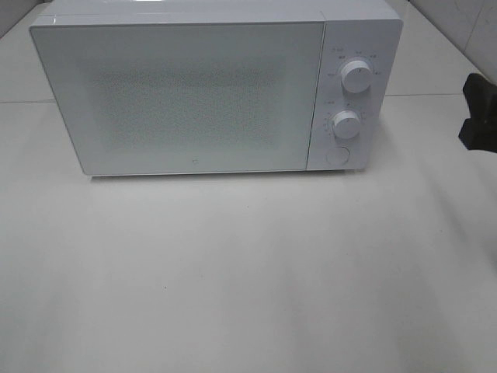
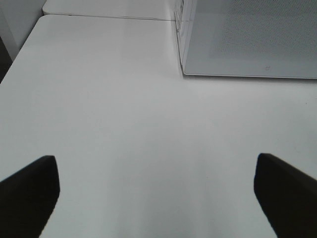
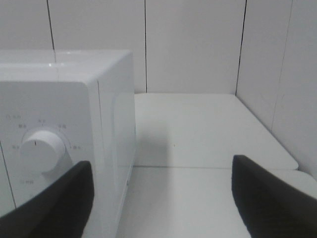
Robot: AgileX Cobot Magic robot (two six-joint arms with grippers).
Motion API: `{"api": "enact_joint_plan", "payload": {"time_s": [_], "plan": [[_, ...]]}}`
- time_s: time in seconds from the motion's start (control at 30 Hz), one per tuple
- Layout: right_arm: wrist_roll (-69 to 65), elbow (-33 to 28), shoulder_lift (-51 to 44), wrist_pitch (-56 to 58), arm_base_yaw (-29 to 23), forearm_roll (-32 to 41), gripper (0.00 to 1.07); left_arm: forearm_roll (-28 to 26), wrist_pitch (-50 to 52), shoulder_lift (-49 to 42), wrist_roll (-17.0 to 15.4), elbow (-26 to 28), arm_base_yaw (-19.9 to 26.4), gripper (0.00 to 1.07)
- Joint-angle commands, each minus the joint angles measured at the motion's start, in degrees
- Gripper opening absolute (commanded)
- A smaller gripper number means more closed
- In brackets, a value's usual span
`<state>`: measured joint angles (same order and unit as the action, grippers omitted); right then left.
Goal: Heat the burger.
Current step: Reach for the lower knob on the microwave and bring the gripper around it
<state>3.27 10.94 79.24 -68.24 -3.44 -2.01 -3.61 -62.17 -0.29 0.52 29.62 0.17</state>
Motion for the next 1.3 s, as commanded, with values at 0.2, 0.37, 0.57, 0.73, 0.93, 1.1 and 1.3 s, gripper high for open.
{"api": "enact_joint_plan", "payload": {"time_s": [0.2,0.37,0.57,0.73,0.93,1.1,1.3], "plan": [[4.2,0.1,7.3,-8.1,-9.3,7.7,0.76,0.3,0.8,-0.9,-0.1,0.0,-0.3,1.01],[4.3,2.5,12.1,-8.8,-15.1,11.9,0.76,0.3,0.8,-0.9,-0.1,0.0,-0.3,1.01],[2.0,7.3,16.9,-8.9,-21.3,17.1,0.76,0.3,0.8,-0.9,-0.1,0.0,-0.3,1.01],[2.1,9.7,19.9,-8.9,-24.4,21.5,0.76,0.3,0.8,-0.9,-0.1,0.0,-0.3,1.01],[3.7,15.6,26.4,-9.0,-25.7,22.7,0.76,0.3,0.8,-0.9,-0.1,0.0,-0.3,1.01],[5.7,18.8,29.6,-8.9,-25.7,22.7,0.76,0.3,0.8,-0.9,-0.1,0.0,-0.3,1.01],[5.8,21.7,32.9,-8.8,-25.5,23.1,0.76,0.3,0.8,-0.9,-0.1,0.0,-0.3,1.01]]}}
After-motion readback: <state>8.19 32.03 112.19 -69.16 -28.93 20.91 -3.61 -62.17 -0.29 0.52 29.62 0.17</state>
